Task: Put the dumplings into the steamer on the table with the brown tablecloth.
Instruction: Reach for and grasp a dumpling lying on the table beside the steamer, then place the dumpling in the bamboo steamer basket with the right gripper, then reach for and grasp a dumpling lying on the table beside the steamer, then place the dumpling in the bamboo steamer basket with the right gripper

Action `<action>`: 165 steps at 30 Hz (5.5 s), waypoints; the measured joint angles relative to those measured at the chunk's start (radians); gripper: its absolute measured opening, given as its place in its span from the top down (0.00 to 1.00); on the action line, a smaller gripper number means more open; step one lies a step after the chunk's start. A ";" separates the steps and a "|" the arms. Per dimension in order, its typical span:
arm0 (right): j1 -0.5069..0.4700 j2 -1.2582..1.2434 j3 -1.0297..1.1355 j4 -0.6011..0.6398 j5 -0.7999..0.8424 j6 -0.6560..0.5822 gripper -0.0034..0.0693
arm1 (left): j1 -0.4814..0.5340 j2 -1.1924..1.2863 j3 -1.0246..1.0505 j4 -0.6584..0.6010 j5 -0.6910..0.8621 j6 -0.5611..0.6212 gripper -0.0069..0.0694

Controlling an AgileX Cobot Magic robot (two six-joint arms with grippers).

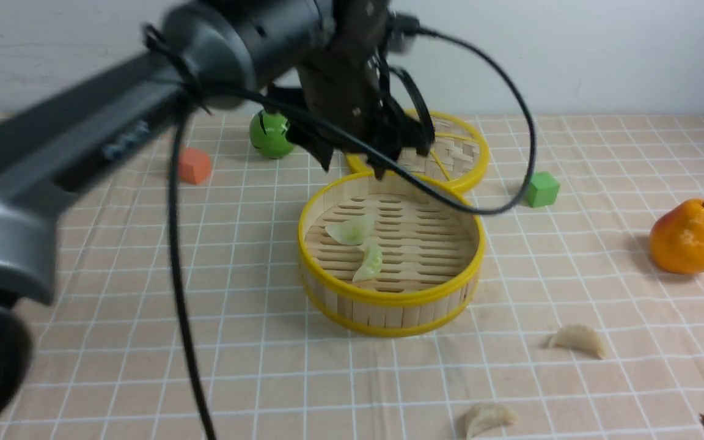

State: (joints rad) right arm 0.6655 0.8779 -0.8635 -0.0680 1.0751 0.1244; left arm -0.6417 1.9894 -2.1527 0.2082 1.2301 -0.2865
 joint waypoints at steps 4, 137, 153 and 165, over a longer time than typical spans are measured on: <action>0.000 0.162 -0.043 0.000 -0.086 -0.015 0.87 | 0.000 -0.163 -0.002 0.006 0.016 0.011 0.58; -0.375 1.109 -0.750 0.169 0.078 -0.458 0.69 | 0.000 -1.211 1.088 -0.113 0.015 0.027 0.90; -0.255 1.322 -1.032 0.135 -0.161 -0.180 0.69 | 0.000 -1.211 1.088 -0.113 -0.005 0.027 0.89; -0.255 1.378 -1.176 0.129 -0.032 -0.111 0.33 | 0.000 -1.236 1.093 -0.112 -0.011 0.027 0.88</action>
State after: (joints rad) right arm 0.4107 2.2563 -2.0395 0.0608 1.0431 0.0130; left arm -0.6417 0.7532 -1.0596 0.0964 1.2195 -0.2592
